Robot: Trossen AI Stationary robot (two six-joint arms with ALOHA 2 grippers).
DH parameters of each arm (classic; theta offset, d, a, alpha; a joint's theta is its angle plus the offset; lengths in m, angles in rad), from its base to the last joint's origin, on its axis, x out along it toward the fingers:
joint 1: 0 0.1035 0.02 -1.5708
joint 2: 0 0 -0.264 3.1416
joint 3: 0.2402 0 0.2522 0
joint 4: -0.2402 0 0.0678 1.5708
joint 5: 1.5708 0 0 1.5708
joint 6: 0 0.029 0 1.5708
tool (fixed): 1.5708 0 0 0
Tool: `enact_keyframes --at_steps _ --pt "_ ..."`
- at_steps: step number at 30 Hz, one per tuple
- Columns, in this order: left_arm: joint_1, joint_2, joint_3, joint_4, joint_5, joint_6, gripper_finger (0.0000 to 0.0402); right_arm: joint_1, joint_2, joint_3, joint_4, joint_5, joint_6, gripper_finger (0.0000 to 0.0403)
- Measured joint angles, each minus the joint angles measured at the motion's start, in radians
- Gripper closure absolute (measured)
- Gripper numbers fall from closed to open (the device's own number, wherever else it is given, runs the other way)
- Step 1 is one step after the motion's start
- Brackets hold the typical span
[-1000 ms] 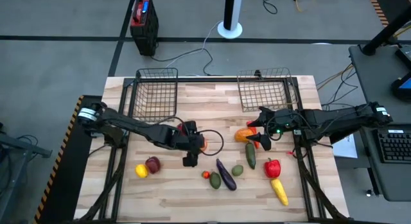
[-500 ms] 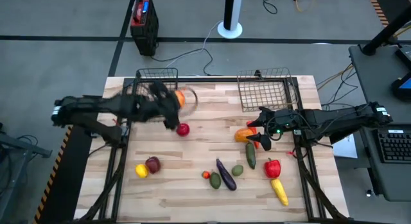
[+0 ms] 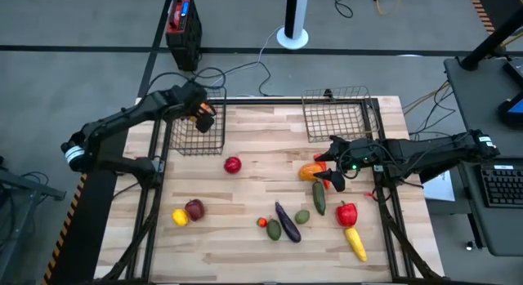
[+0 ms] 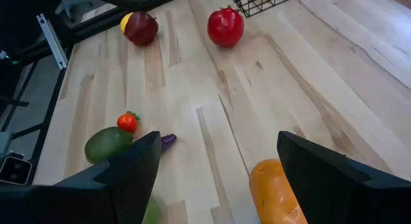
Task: Sort produce into baskets
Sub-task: Put the orange tomato into the left wire basket
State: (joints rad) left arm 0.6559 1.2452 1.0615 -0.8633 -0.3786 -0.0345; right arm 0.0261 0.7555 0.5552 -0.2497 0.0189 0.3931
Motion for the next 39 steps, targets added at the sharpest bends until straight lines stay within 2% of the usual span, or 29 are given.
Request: enact_keyframes --at_steps 25,39 --pt "0.029 0.267 -0.004 0.061 -0.004 0.126 0.0090 0.000 0.000 0.000 0.000 0.000 0.000 0.0099" --pt "0.077 0.311 -0.004 0.056 0.009 0.233 0.0090 0.000 0.000 0.000 0.000 0.000 0.000 0.0099"
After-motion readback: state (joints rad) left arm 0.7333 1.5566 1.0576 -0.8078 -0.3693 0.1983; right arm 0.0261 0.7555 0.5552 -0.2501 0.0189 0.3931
